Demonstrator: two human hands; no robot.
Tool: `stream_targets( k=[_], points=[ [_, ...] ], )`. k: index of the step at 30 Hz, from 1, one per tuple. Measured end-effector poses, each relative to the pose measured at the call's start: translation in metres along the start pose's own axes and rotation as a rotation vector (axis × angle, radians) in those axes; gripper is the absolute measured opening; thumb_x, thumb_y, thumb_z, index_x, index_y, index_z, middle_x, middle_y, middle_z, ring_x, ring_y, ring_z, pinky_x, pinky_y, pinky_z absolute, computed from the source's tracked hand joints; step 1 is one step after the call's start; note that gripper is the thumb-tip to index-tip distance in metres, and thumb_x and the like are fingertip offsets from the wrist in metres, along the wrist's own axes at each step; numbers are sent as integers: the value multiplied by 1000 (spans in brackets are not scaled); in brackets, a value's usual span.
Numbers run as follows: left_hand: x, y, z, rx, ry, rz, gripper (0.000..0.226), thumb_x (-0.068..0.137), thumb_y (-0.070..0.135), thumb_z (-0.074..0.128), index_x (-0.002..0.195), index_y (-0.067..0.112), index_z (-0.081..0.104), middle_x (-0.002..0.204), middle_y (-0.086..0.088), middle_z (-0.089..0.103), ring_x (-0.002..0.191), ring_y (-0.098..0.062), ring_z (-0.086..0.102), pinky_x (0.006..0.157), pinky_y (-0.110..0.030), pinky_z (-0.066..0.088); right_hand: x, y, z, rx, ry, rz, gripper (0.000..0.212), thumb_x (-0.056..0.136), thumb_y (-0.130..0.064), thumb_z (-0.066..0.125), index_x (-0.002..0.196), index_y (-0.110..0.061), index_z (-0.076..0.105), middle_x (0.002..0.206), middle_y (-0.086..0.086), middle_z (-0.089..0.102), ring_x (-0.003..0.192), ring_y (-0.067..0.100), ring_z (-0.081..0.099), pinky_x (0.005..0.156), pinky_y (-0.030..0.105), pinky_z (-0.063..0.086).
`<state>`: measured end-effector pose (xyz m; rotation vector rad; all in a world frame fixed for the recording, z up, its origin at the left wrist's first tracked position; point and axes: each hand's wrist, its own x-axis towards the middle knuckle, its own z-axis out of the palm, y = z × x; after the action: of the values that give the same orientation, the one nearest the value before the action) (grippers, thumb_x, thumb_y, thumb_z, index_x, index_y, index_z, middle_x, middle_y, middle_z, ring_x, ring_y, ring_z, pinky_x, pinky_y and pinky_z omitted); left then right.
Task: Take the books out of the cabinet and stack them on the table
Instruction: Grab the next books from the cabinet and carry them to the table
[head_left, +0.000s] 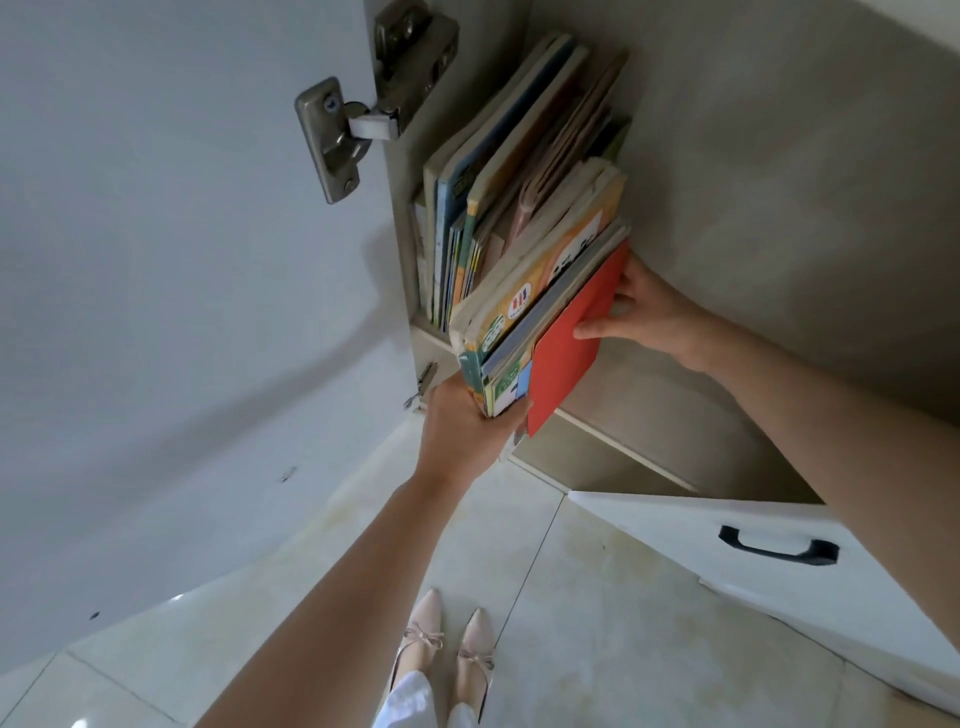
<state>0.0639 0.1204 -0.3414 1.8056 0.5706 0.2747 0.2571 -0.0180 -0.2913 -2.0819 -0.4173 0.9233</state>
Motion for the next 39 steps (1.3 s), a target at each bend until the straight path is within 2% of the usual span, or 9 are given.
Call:
stream_targets(
  k=[6,9,12,16,21,23,27,35,39],
  points=[
    [-26,17,-4,-121,-181,-115,27,73,4,79,64,23,61,61,2,66,57,-14,65,55,-26,53,-48,19,1,71,12,132,88,64,-16,87,137,-24,39,129,-1,59,116,14,57,105,43,44],
    [-37,29,-12,-319,-278,-272,14,72,-7,76,77,4,68,74,-9,70,67,-21,65,65,-32,54,-74,23,6,159,38,193,88,52,-31,93,129,-20,50,121,0,66,109,16,64,101,45,48],
    [-48,42,-21,-460,-330,-404,27,73,-8,75,92,11,73,92,-10,76,81,-23,71,72,-33,57,-103,15,10,214,9,269,72,52,-41,87,118,-22,63,111,1,73,101,18,69,94,41,53],
    [-62,63,-32,-507,-306,-477,33,77,-6,73,102,15,68,94,-4,76,83,-19,72,69,-28,54,-133,1,15,283,65,333,56,60,-43,83,110,-23,68,106,1,74,94,18,71,84,36,56],
    [-78,88,-48,-547,-185,-590,45,66,24,80,109,17,67,104,-7,74,102,-34,67,88,-50,53,-156,-24,21,324,103,389,44,73,-44,78,110,-23,68,102,2,75,92,20,72,87,41,56],
    [-83,100,-58,-567,-147,-621,47,66,29,79,110,16,67,105,-6,74,106,-35,66,94,-50,49,-168,-36,21,344,88,403,46,71,-44,80,109,-22,69,100,3,76,91,21,73,89,43,56],
    [-91,127,-75,-669,-163,-682,37,83,21,73,117,10,64,109,-13,73,102,-35,68,87,-45,57,-196,-61,22,352,137,372,40,75,-43,77,109,-24,69,98,1,76,89,20,73,83,39,57],
    [-129,171,-112,-567,-231,-689,50,75,10,80,118,16,55,104,-10,74,82,-28,74,60,-35,59,-267,-104,42,411,173,364,37,81,-28,74,117,-25,63,106,3,73,91,21,72,82,41,58],
    [-157,181,-130,-537,-207,-651,65,73,11,83,126,26,48,110,-6,71,88,-28,73,64,-40,60,-300,-121,59,366,224,324,40,80,-28,75,118,-26,60,108,-2,70,94,18,69,86,41,56]
  ],
)
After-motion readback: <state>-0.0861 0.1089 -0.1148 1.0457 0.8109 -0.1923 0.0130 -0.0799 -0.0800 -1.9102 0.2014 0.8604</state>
